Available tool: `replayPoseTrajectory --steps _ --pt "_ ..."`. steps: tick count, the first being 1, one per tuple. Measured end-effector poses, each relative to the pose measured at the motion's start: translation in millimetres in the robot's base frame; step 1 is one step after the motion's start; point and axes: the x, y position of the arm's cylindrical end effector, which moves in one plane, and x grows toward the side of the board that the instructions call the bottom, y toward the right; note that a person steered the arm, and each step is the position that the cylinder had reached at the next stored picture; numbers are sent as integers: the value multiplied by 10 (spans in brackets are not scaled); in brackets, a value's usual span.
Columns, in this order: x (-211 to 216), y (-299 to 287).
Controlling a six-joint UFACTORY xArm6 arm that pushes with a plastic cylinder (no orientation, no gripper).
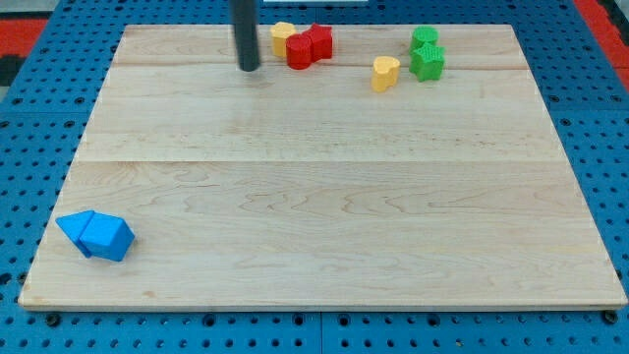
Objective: Move the yellow hexagon to the top left of the board
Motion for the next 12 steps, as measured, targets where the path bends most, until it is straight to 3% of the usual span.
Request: replayPoseTrajectory --steps 1,2,5,8,10,12 --pt "-596 -326" --pt "-795 -132" --pt "-799 572" --pt "-784 1693" --pt "-648 1071" --pt "-473 820"
